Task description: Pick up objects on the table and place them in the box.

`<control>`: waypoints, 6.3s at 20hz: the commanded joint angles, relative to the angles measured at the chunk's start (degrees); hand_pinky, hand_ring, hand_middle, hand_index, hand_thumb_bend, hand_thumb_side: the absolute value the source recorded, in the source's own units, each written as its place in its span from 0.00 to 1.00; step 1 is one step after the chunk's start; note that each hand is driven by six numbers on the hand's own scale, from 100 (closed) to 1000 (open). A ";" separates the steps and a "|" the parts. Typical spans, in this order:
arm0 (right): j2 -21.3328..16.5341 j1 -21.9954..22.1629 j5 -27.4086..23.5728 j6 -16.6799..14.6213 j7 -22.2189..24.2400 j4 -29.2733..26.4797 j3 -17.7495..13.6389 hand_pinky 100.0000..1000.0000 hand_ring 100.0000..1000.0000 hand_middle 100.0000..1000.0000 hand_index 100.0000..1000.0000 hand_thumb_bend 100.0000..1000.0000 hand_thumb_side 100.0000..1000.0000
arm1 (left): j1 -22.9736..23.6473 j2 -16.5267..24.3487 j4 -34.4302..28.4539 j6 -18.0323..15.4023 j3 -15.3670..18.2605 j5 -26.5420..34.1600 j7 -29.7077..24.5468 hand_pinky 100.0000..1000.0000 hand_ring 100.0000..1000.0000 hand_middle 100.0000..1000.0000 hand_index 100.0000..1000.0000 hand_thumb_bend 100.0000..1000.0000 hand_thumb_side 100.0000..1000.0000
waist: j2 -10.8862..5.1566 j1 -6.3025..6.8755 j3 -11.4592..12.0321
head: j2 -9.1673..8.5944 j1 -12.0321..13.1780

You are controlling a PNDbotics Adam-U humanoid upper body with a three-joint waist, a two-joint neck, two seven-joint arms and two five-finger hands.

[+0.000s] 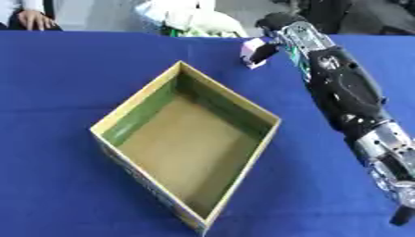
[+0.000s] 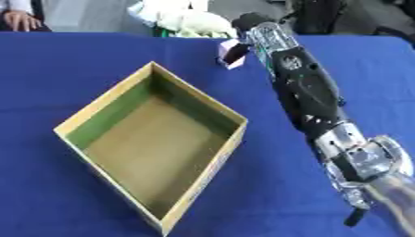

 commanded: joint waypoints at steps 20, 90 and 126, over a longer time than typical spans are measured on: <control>-6.08 -1.58 -9.95 -0.54 3.18 1.37 -1.85 1.00 0.98 0.89 1.00 0.51 0.72 | -0.80 1.29 -1.10 0.20 0.12 -1.15 -0.14 0.88 0.85 1.00 0.64 0.00 0.85 | 0.22 -1.58 1.16 | -1.51 -1.13; -8.30 -0.01 -14.31 2.22 -2.38 0.92 -2.14 0.93 0.78 0.46 0.70 0.00 0.51 | -0.89 1.21 -1.10 0.41 0.40 -1.75 -0.55 0.88 0.86 1.00 0.64 0.00 0.83 | 1.07 -2.08 1.41 | -0.94 0.46; -11.95 10.40 -24.53 0.67 1.01 -35.69 7.93 0.90 0.76 0.46 0.66 0.00 0.55 | -0.01 3.03 -1.10 0.63 2.76 -0.82 3.81 0.87 0.85 1.00 0.65 0.00 0.80 | -5.41 -0.84 -6.18 | 4.86 4.94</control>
